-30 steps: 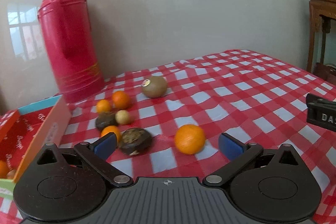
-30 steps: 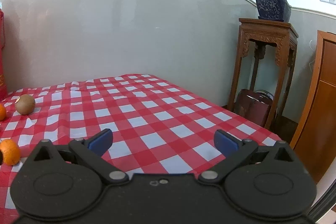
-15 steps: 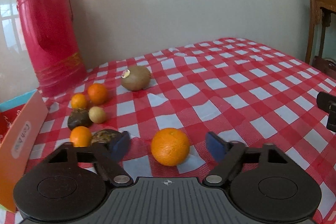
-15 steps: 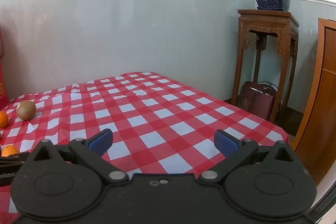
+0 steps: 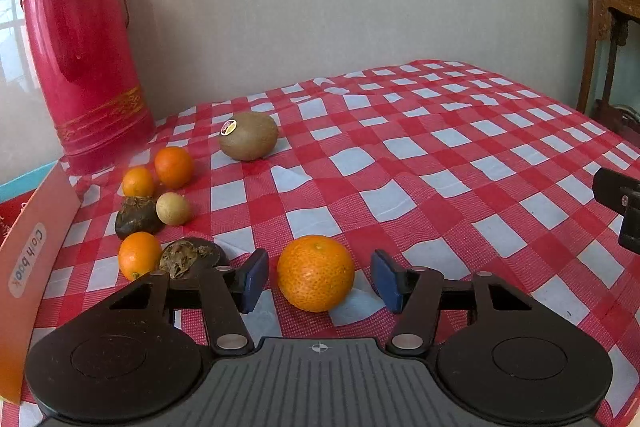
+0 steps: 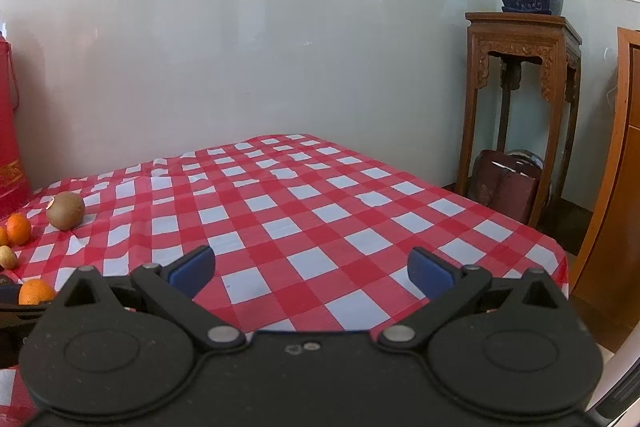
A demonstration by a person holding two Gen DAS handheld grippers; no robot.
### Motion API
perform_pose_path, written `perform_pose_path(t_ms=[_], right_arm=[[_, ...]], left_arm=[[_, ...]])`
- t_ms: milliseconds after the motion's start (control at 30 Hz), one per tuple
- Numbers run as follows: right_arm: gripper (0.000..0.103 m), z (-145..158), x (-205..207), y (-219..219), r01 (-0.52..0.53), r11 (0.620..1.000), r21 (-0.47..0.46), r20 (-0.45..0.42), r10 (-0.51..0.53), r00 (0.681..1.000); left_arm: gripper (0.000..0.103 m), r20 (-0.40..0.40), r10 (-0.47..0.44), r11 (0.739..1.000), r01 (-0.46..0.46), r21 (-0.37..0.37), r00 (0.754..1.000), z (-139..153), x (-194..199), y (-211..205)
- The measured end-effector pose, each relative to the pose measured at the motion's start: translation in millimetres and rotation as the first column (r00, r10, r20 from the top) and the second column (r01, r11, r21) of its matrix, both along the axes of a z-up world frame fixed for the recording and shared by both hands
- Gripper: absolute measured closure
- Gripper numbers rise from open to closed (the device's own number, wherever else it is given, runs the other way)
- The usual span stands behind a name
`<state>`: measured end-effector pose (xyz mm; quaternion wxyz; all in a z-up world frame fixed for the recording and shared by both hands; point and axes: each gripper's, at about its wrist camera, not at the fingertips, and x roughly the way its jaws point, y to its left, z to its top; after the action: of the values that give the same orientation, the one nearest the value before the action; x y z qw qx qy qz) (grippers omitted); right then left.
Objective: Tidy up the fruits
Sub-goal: 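Reach the left gripper to another orange and close on it, then carry the orange into the box and open the left gripper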
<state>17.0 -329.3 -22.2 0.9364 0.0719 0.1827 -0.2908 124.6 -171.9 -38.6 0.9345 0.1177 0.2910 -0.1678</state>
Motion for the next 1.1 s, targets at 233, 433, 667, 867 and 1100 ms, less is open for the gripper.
perform_pose_path(t_ms=[233,433,667,867,1100], right_arm=[[0.006,1,-1,-1,-0.006,1.0,0.012,0.008,0.006,1.0],[0.006,0,-1,-2,-0.005,1.0,0.022,0.012,0.005,1.0],[0.006,0,0,1,-0.015,1.0,0.024,0.014,0.015,1.0],[0.006,-1,3,7,-0.036,0.999,0.018,0.009,0.035,0.999],[0.006,-1,8,19,-0.068,0.998,0.008,0.008,0.068,0.998]], left_arm=[[0.061,0.011,-0.007,1.0,0.007,0.0,1.0,0,-2,0],[0.064,0.025,0.01,1.0,-0.009,-0.022,1.0,2,-4,5],[0.064,0.071,0.016,1.0,-0.016,-0.006,0.997,5,-12,8],[0.065,0.09,0.044,0.999,-0.043,-0.013,0.995,13,-15,26],[0.064,0.169,0.145,0.989,-0.143,-0.023,0.975,39,-17,73]])
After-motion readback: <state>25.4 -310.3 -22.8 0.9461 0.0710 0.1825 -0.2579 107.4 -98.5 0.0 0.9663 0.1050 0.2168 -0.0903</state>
